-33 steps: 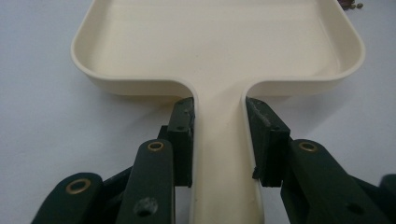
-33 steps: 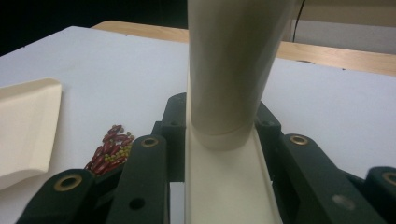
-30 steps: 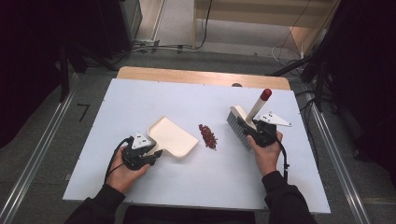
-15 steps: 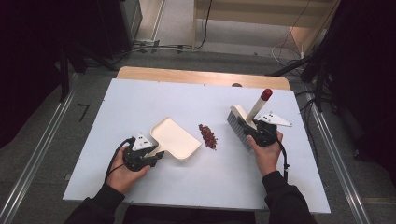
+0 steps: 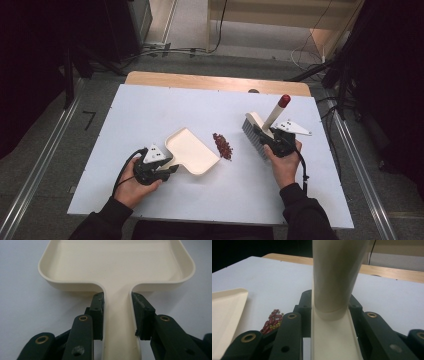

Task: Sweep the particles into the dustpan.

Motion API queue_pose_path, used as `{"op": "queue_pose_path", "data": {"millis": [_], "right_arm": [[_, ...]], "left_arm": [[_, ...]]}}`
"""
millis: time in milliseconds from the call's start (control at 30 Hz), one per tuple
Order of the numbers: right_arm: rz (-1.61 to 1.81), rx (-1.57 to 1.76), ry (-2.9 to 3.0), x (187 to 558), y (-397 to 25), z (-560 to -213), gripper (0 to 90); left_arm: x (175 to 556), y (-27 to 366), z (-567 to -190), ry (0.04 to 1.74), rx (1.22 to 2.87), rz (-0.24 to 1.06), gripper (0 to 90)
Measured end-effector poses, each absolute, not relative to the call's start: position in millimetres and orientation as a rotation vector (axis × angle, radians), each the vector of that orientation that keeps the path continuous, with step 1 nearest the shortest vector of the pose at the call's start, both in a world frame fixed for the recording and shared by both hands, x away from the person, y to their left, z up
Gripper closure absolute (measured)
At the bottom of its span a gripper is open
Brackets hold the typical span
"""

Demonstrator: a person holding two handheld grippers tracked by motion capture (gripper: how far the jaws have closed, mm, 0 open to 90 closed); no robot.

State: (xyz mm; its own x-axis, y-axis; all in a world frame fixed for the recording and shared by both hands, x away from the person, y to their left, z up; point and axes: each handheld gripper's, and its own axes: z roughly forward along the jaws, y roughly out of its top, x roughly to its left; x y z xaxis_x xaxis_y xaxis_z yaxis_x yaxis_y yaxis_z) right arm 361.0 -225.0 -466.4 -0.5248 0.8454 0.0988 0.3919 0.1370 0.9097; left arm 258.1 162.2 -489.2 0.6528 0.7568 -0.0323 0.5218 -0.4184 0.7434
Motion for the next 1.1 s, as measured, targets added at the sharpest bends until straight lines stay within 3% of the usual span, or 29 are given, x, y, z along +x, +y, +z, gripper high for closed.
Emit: {"op": "queue_pose_path", "data": {"millis": [567,1100], "right_arm": [[1.360,1.132,1.998,363,-207,-466,64.2],[1.215,0.943,2.055,364,-163,-469,64.2]], "left_arm": [[262,148,-491,0.899,2.194,0.363,66.9],[270,135,-492,0.848,2.247,0.357,66.9]]}}
